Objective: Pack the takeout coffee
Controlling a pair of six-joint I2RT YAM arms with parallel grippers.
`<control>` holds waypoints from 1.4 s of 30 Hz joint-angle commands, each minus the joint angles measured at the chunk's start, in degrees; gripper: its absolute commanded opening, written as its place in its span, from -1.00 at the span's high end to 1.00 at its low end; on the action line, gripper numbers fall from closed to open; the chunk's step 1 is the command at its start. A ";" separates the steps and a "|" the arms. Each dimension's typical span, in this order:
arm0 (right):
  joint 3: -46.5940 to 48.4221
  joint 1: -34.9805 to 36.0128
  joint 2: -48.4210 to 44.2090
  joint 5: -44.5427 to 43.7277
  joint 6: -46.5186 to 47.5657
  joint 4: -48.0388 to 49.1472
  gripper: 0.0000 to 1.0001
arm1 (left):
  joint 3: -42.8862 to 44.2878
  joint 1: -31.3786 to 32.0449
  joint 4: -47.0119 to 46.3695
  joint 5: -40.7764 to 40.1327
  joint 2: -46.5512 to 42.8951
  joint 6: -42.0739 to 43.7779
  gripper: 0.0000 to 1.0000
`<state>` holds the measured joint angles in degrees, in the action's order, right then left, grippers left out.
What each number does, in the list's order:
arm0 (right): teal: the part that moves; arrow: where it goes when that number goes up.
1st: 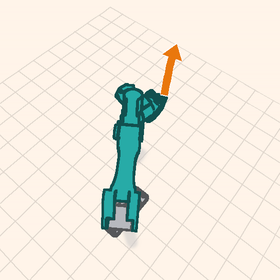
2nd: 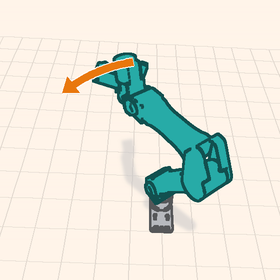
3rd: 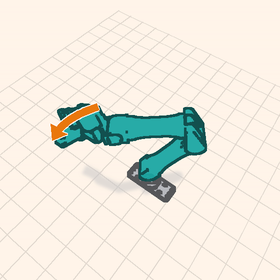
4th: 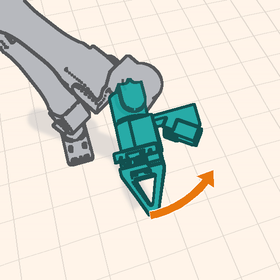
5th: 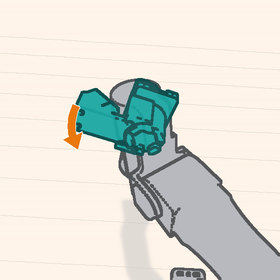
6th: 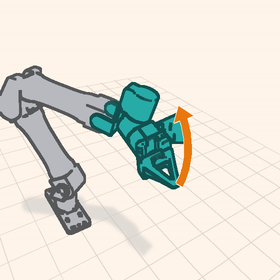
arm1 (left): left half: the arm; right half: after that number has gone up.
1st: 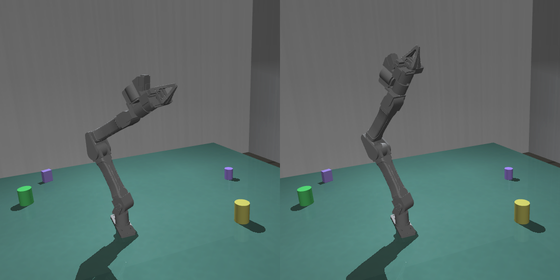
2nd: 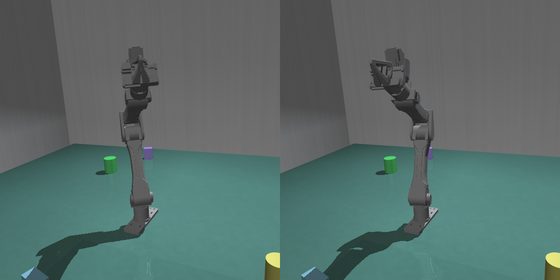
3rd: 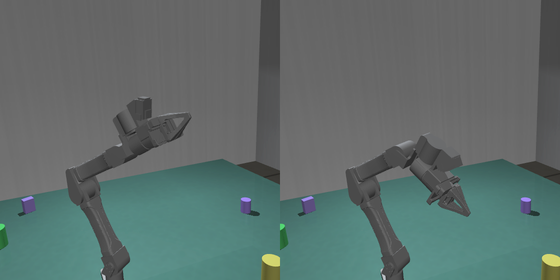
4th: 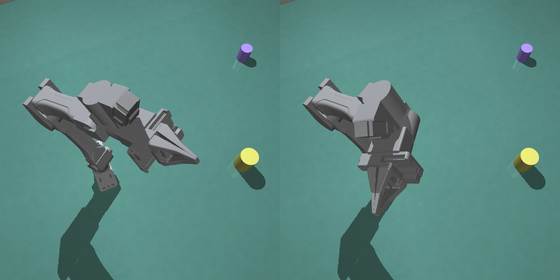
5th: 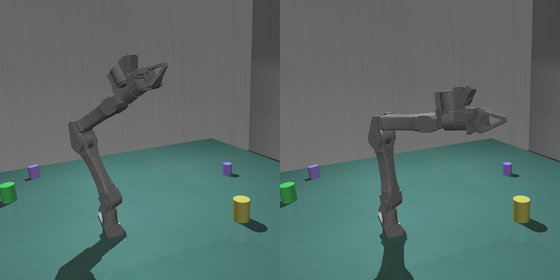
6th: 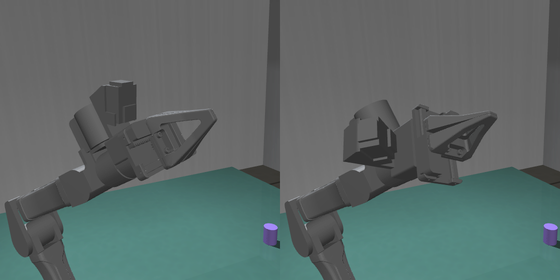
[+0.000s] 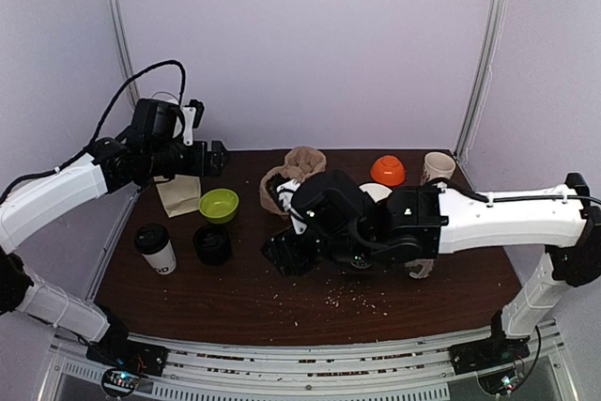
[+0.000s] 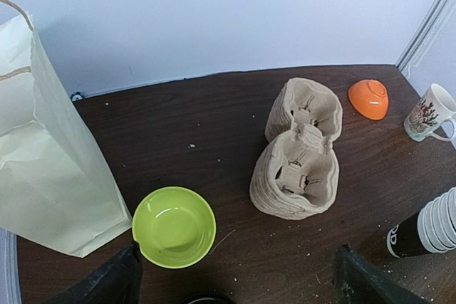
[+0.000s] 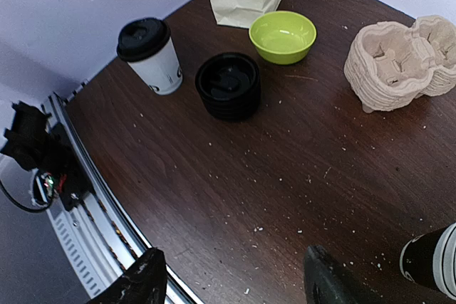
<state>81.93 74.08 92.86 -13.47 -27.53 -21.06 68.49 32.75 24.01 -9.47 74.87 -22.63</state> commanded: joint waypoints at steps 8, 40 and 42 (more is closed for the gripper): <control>-4.56 2.80 9.35 -9.89 -0.64 -4.27 -0.41 | -5.49 0.05 -3.64 -0.34 -6.51 -2.30 -0.92; 3.74 -10.28 -16.37 -8.94 8.61 -27.01 -0.53 | -14.19 14.08 -22.35 16.38 4.88 -15.18 -0.82; 4.42 -11.82 -15.29 -7.38 10.31 -26.68 -0.52 | -13.82 14.69 -23.50 17.22 6.88 -16.35 -0.80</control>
<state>83.59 64.99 76.31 -25.23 -22.37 -44.56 54.78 46.59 6.76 5.80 79.20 -35.16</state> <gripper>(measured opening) 0.767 0.908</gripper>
